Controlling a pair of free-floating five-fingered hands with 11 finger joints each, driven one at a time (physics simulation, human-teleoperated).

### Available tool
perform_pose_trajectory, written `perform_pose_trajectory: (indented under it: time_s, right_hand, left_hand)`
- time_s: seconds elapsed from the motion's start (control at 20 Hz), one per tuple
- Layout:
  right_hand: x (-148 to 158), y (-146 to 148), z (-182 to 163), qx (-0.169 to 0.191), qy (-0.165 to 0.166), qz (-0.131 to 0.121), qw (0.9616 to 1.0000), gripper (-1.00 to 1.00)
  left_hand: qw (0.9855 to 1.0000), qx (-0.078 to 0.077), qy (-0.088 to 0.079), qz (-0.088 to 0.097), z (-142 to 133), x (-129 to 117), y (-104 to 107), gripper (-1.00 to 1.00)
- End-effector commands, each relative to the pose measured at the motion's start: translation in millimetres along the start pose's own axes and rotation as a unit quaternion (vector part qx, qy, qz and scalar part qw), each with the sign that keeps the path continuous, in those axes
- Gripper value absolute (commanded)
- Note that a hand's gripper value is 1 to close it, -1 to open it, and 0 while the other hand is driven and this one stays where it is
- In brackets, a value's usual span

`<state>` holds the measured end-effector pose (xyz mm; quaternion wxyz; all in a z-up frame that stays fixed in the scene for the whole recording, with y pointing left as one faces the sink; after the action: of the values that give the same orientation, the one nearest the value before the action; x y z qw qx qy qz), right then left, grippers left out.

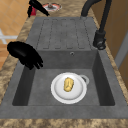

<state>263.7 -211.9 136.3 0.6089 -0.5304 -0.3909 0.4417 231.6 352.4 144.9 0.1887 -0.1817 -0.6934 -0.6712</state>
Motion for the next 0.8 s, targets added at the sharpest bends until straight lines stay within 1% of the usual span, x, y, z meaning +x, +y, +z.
perform_pose_trajectory:
  time_s: [0.0,0.1,0.15,0.2,0.4,0.45,0.5,0.75]
  right_hand:
    - [0.0,0.0,0.0,0.000,0.000,0.000,1.0000,0.00]
    - [0.0,0.0,0.0,0.000,0.000,0.000,1.0000,0.00]
    - [0.0,0.0,0.0,0.000,0.000,0.000,1.0000,0.00]
    - [0.0,0.0,0.0,0.000,0.000,0.000,1.0000,0.00]
    - [0.0,0.0,0.0,0.000,0.000,0.000,1.0000,0.00]
    - [0.0,0.0,0.0,0.000,0.000,0.000,1.0000,0.00]
    - [0.0,0.0,0.0,0.000,0.000,0.000,1.0000,0.00]
    - [0.0,0.0,0.0,0.000,0.000,0.000,1.0000,0.00]
  left_hand:
    - [0.9999,0.001,0.000,0.013,30.2,0.0,1.0,-1.00]
    - [0.9999,0.004,-0.002,0.013,46.9,-2.5,3.0,-1.00]
    - [0.9999,0.002,-0.001,0.014,53.5,-3.0,3.5,-1.00]
    - [0.9999,0.000,0.000,0.015,57.3,-1.3,2.7,-1.00]
    - [0.9997,0.000,0.001,0.025,79.8,-1.0,6.0,-1.00]
    - [0.9997,-0.001,0.001,0.024,83.7,-0.9,7.5,-1.00]
    - [0.9999,-0.001,0.001,0.016,82.1,0.4,6.8,-1.00]
    - [0.9999,0.001,0.001,0.012,98.3,2.1,10.3,-1.00]
